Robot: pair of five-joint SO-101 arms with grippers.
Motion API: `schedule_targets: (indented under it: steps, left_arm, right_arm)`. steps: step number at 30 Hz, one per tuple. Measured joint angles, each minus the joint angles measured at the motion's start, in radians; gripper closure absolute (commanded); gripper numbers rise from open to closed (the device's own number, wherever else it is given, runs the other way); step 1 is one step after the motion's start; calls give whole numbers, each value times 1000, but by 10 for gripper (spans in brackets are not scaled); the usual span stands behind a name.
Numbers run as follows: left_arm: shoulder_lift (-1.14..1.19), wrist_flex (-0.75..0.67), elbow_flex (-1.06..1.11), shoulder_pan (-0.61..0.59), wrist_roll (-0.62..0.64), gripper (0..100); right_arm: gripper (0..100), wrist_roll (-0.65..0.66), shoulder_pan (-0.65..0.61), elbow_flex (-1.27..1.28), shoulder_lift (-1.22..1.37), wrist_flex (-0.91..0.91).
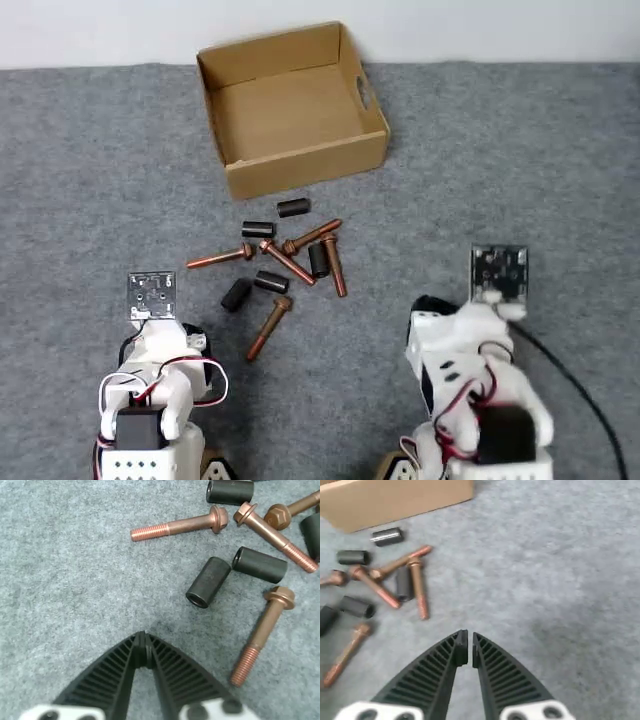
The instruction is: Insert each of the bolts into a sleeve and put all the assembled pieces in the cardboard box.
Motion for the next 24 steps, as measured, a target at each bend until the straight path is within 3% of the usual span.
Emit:
schedule_targets:
  steps: [10, 15, 24]
  left_arm:
    - [0, 0, 0, 0, 0, 994]
    - [0, 0, 0, 0, 0, 994]
    - [0, 0, 0, 0, 0, 994]
  right_arm:
    - [991, -41, -275, -370, 690, 0]
    - [990, -117, -327, -540, 951, 0]
    - [990, -132, -367, -825, 1366, 0]
